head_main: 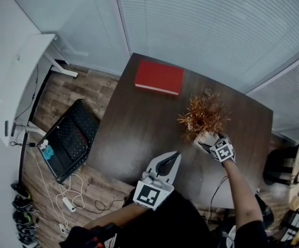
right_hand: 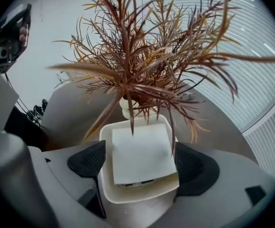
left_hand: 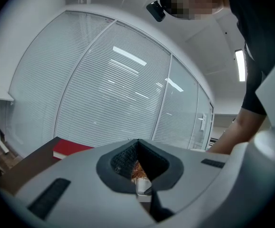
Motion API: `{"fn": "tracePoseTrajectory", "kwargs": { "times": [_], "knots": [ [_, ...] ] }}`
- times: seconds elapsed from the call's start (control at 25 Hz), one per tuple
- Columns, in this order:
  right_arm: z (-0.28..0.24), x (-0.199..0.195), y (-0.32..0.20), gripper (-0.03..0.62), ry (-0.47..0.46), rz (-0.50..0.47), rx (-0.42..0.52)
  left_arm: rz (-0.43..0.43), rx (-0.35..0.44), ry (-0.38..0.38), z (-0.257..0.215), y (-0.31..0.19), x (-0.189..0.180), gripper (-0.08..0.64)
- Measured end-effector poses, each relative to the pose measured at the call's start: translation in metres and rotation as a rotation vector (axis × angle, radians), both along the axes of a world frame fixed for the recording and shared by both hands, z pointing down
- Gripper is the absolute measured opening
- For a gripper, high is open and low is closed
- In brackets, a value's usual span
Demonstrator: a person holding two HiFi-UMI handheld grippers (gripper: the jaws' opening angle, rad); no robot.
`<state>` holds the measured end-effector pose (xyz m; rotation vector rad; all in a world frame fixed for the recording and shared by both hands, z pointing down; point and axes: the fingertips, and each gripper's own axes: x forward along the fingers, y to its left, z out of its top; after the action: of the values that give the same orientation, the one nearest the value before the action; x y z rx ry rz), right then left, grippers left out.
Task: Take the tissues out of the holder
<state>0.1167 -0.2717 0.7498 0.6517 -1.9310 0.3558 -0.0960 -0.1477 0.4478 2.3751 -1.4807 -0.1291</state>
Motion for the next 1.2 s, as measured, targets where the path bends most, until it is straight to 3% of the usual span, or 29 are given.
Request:
{"fn": "tracePoseTrajectory", "kwargs": {
  "times": [0.28, 0.52, 0.72, 1.2],
  "knots": [
    [0.002, -0.006, -0.002, 0.448, 0.009, -0.028, -0.051, -0.003, -0.01, 0.029, 0.002, 0.0, -0.001, -0.002],
    [0.007, -0.003, -0.004, 0.448, 0.046, -0.078, -0.028, -0.025, -0.019, 0.024, 0.006, 0.001, -0.004, -0.002],
    [-0.002, -0.014, -0.001, 0.448, 0.009, -0.091, -0.028, -0.024, -0.021, 0.028, 0.005, -0.005, 0.0, -0.002],
    [0.011, -0.001, 0.002, 0.445, -0.003, -0.046, -0.097, 0.027, 0.018, 0.014, -0.002, -0.012, 0.019, -0.002]
  ]
}}
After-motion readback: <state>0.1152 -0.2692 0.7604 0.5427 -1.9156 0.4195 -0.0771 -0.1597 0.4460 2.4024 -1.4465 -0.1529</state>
